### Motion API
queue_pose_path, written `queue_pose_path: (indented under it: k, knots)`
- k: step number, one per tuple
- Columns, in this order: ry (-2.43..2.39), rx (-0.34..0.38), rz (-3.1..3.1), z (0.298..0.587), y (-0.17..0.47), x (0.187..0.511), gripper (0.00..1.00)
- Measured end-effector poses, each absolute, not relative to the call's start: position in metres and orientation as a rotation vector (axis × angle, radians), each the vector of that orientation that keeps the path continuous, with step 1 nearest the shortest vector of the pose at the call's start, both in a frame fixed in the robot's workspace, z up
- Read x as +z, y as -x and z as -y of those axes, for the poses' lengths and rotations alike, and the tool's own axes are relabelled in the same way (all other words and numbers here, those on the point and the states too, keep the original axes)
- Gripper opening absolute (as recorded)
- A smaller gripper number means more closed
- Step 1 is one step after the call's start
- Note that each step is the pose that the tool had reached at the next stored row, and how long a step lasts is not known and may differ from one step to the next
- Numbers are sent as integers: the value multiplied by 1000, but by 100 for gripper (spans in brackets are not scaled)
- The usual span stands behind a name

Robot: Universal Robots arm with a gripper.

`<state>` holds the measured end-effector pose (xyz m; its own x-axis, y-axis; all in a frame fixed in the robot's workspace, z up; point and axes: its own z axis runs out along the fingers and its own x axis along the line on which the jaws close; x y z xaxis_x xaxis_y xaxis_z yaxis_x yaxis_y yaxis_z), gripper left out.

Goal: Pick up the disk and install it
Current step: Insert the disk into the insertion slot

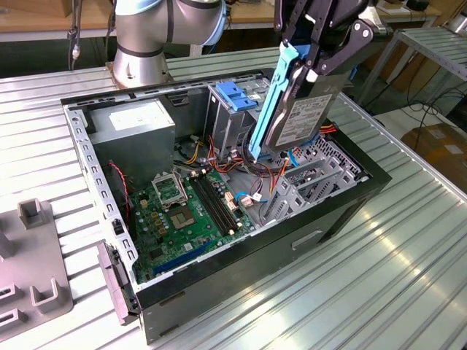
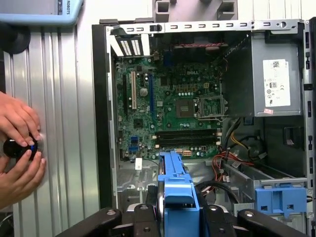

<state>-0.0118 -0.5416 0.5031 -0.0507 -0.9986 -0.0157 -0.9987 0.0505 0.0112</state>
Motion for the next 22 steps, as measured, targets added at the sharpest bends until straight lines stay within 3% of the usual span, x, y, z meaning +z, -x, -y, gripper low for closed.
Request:
queue_pose_path:
  k: [22]
  knots:
    - [2163, 26, -2275, 557, -19, 494, 37]
